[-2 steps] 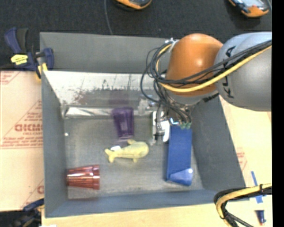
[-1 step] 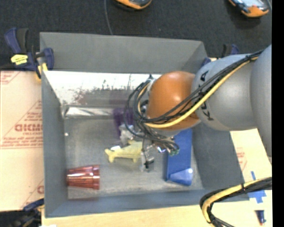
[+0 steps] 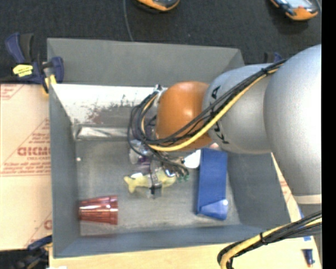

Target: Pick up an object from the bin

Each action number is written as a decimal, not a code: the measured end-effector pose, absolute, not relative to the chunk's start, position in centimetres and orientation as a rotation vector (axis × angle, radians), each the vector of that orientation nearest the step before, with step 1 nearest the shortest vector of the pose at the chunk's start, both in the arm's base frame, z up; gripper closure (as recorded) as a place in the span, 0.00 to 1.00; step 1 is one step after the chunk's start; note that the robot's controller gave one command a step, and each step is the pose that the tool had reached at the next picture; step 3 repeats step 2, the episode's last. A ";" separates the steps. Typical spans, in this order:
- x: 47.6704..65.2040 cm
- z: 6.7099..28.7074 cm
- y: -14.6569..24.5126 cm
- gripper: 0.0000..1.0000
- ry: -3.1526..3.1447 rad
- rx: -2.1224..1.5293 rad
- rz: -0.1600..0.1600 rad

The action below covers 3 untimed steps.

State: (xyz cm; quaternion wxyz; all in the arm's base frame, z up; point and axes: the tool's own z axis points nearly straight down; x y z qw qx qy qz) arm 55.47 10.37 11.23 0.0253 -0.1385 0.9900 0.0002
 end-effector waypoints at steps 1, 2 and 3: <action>57.4 8.1 7.3 1.00 3.063 -0.505 -0.001; 57.4 8.1 7.3 1.00 3.063 -0.504 -0.001; 57.4 8.1 7.3 1.00 3.063 -0.504 -0.001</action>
Offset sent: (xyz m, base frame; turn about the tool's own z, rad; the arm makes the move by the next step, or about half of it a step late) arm 0.0000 0.0000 0.0000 0.0000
